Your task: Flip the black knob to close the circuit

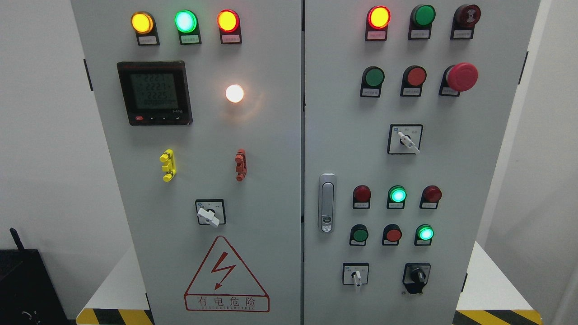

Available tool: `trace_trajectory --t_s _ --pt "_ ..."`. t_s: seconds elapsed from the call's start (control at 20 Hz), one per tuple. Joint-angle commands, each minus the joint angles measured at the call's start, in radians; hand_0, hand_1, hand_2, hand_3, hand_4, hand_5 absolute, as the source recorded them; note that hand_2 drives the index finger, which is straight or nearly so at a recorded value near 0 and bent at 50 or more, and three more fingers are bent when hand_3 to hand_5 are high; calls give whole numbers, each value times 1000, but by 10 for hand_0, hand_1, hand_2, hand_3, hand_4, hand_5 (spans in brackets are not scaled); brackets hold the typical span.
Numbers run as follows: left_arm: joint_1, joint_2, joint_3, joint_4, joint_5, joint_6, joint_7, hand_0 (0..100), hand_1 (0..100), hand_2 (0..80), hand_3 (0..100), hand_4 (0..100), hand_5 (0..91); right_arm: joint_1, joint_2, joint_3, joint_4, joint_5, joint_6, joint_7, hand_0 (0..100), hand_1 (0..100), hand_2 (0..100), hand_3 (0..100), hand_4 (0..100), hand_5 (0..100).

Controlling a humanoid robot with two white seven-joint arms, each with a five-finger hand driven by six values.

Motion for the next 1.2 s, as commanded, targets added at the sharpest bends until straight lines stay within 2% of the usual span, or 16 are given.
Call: trace_trajectory --t_s 0.0,0.35,0.45,0.55,0.6,0.7,0.85,1.0,1.05,1.15 --pt "34 -1 11 -34 8 0 0 0 0 0 49 27 0 2 1 2 2 -1 -2 2 0 0 0 0 0 0" --pt "34 -1 11 -34 8 0 0 0 0 0 49 26 0 0 7 4 -7 -1 -2 4 0 0 0 0 0 0" --pt "34 -1 11 -34 8 0 0 0 0 0 49 26 0 0 13 -6 -29 -17 -21 4 0 0 0 0 0 0" --pt "34 -1 11 -34 8 0 0 0 0 0 49 26 0 8 54 -12 -113 -30 -66 1 0 0 0 0 0 0" --pt "34 1 11 -34 8 0 0 0 0 0 49 26 0 32 76 -12 -186 -37 -81 -1 0 0 0 0 0 0" --pt "34 1 11 -34 8 0 0 0 0 0 49 26 0 122 106 11 -449 -39 -100 5 0 0 0 0 0 0" --pt "34 1 11 -34 8 1 0 0 0 0 49 27 0 196 110 106 -793 -41 -104 30 0 5 0 34 0 0" --pt "34 -1 11 -34 8 0 0 0 0 0 49 27 0 282 114 128 -1193 -42 -101 39 0 41 1 71 15 0" --pt "34 1 11 -34 8 0 0 0 0 0 49 27 0 298 125 126 -1304 -42 -101 53 0 45 4 76 21 0" --pt "34 1 11 -34 8 0 0 0 0 0 49 27 0 308 156 120 -1493 -47 -97 108 0 62 24 103 44 0"
